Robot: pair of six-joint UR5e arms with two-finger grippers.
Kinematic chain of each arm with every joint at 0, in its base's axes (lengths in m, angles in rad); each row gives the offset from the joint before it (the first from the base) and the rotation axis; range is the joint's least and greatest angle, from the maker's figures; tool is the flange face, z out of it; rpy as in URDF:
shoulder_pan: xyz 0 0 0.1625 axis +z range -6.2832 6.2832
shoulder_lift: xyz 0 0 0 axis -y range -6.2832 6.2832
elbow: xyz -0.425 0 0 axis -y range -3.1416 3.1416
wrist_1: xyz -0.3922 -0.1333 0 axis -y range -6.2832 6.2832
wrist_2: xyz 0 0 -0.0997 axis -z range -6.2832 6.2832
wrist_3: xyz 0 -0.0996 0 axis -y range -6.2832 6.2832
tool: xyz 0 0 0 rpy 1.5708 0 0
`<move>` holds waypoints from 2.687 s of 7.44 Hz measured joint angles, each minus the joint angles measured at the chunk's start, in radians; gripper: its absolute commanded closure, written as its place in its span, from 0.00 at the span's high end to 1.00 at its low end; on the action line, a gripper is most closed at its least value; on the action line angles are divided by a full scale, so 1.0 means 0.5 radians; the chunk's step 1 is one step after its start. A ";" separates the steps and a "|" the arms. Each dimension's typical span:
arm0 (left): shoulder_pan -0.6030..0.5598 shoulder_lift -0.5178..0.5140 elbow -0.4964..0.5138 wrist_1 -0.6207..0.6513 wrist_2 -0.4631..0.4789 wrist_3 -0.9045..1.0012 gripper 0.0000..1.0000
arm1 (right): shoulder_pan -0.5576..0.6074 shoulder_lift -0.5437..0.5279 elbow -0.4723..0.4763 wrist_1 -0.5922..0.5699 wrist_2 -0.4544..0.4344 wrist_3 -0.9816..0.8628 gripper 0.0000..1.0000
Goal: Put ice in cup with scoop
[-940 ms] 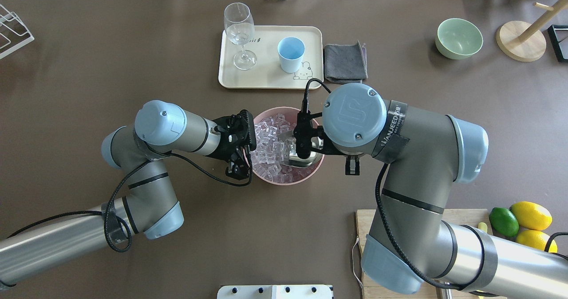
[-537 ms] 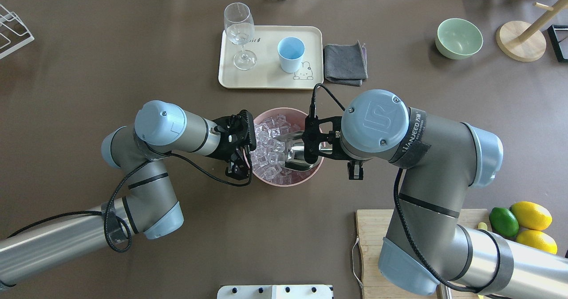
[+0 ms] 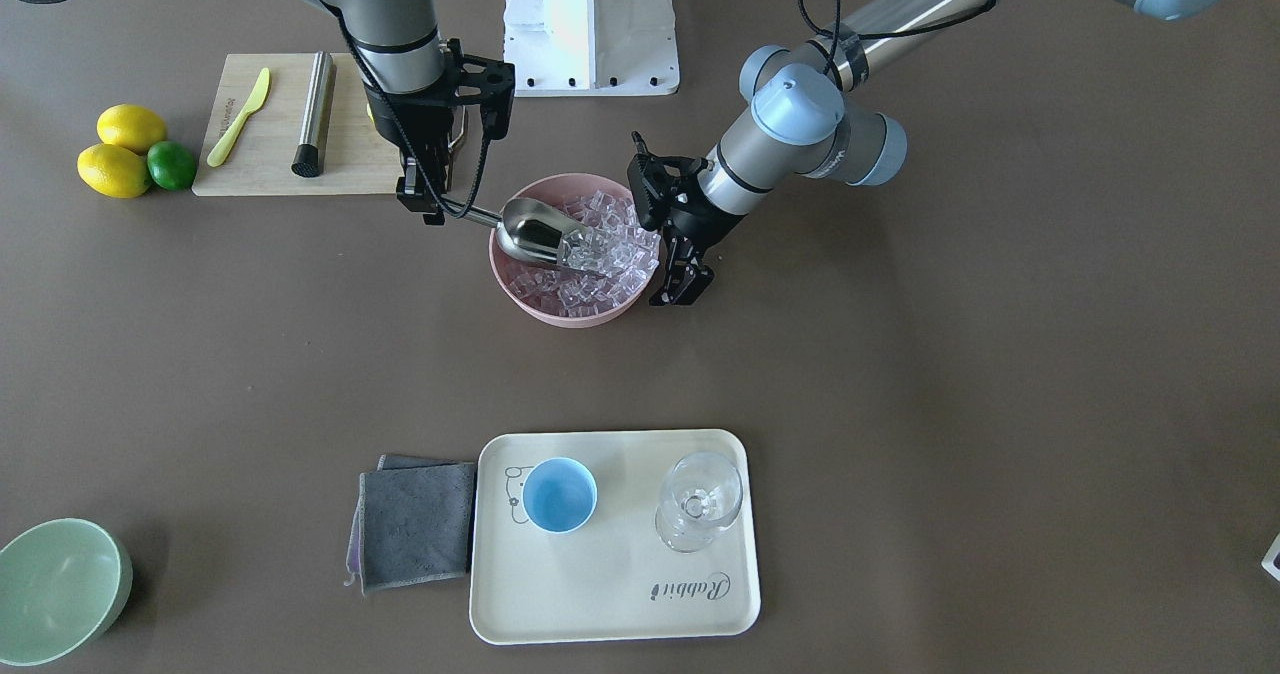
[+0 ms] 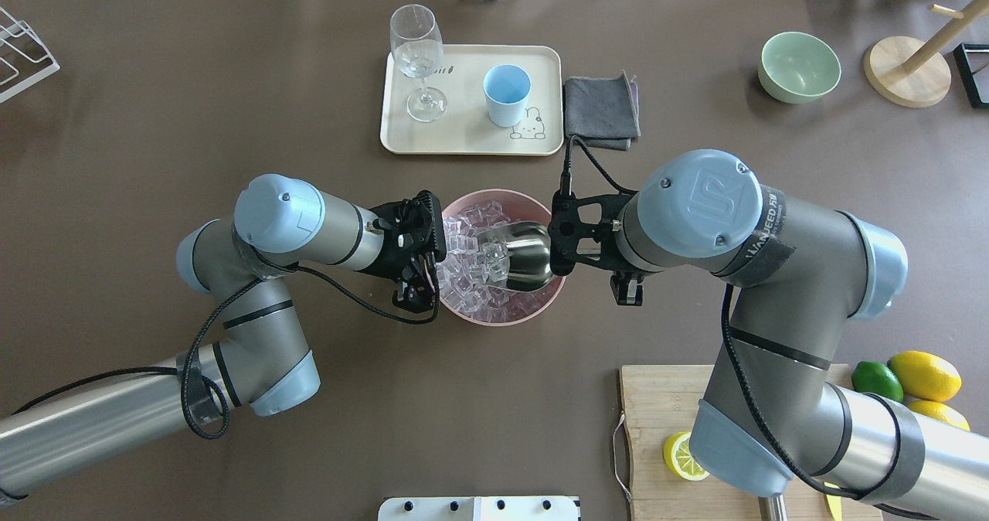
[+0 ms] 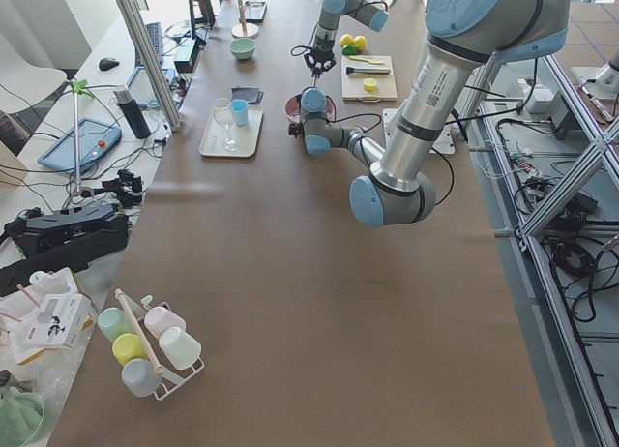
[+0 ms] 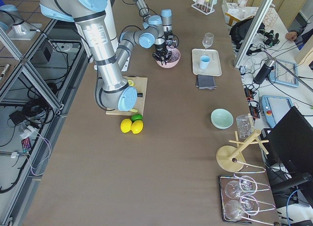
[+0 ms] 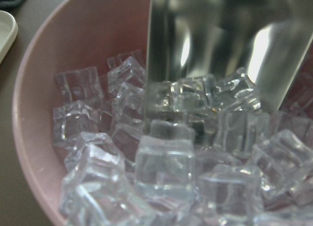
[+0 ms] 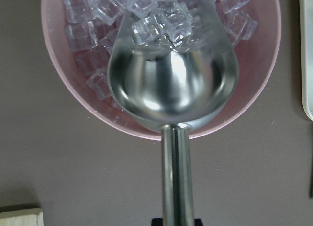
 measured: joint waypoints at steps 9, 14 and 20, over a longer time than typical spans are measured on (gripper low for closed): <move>0.000 0.003 0.000 0.000 -0.003 0.003 0.99 | 0.119 -0.229 -0.065 0.640 0.336 0.188 0.00; 0.000 0.001 0.000 0.000 -0.001 0.000 0.99 | 0.328 -0.295 -0.118 0.819 0.718 0.377 0.00; -0.015 0.081 -0.086 -0.002 -0.019 0.015 0.99 | 0.657 -0.277 -0.144 0.825 0.963 0.816 0.00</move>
